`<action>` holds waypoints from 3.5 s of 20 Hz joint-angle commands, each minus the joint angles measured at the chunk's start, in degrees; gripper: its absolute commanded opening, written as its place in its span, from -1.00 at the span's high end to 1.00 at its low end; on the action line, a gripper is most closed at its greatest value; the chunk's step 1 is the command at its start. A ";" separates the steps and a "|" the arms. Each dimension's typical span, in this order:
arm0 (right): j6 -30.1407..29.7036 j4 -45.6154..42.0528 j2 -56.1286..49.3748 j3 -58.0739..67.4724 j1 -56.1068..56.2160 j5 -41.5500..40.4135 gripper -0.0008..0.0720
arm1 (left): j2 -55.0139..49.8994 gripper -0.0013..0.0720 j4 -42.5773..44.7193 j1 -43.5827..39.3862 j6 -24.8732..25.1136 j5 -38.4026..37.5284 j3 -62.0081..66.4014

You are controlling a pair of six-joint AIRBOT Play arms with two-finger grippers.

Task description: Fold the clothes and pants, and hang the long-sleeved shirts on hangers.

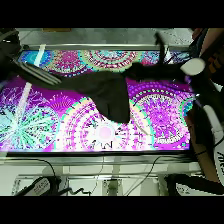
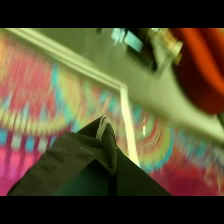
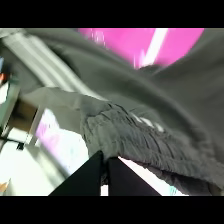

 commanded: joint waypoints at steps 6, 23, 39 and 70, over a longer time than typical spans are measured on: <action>0.09 -4.72 9.03 21.81 -0.74 8.35 0.92 | 31.45 0.94 -3.61 0.00 8.90 19.28 3.19; 23.76 -30.01 6.58 -4.11 -0.74 -7.72 0.92 | 7.43 0.95 21.59 -10.95 -17.33 -3.74 -5.92; 22.45 -40.46 -7.87 -4.83 -12.07 1.68 0.92 | -20.48 0.94 33.00 -30.56 -25.53 -33.22 13.81; 4.46 -49.11 -9.70 -4.81 -20.37 -5.38 0.92 | -17.51 0.94 15.74 -80.41 -52.78 -2.84 -10.54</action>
